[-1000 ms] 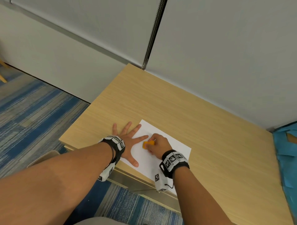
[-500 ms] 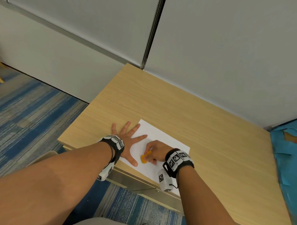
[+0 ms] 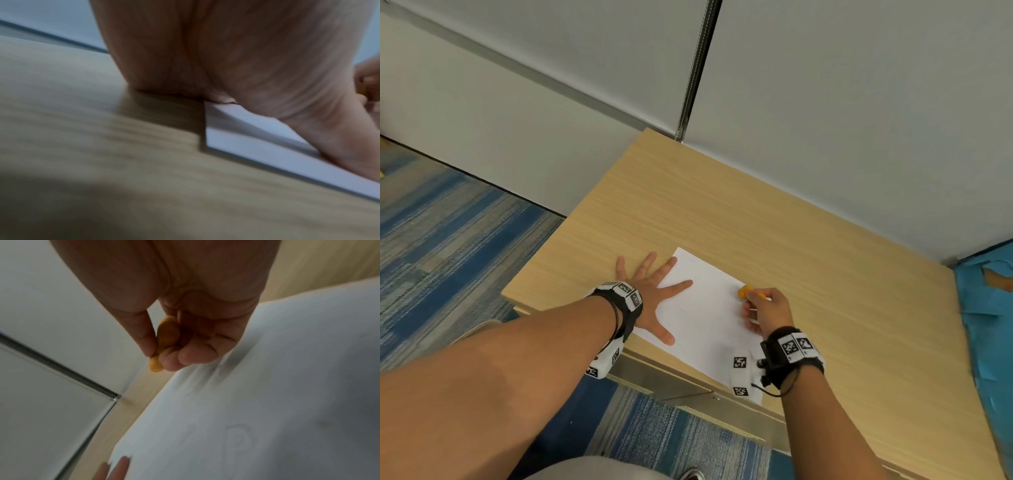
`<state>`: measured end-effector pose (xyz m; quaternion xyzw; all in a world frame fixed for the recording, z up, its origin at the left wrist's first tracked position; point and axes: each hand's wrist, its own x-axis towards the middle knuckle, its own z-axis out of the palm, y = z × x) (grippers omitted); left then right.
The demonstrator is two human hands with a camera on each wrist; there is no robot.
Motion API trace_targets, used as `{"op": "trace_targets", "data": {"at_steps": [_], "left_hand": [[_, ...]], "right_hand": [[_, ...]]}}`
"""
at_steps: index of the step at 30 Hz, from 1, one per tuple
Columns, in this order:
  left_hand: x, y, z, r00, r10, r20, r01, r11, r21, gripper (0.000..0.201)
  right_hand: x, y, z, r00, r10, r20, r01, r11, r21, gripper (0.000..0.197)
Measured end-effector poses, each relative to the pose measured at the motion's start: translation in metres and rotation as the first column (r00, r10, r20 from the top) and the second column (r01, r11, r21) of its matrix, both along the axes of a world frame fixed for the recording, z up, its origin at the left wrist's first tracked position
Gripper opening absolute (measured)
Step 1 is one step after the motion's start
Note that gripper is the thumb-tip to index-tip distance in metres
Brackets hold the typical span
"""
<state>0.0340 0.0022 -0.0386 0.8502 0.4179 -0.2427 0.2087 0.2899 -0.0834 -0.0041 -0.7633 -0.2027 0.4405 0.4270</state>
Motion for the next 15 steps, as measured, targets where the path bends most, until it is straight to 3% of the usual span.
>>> {"op": "trace_targets", "data": {"at_steps": [10,15], "left_hand": [[0.002,-0.003,0.002,1.000,0.027,0.011,-0.027,1.000,0.002,0.136],[0.005,-0.009,0.002,0.998,0.067,0.016,-0.067,0.998,0.018,0.140]], "right_hand": [[0.003,-0.050,-0.001,0.981,-0.082,-0.178,0.085,0.996,0.012,0.012],[-0.016,-0.061,-0.007,0.986,-0.008,-0.164,0.010,1.000,0.014,0.017]]}}
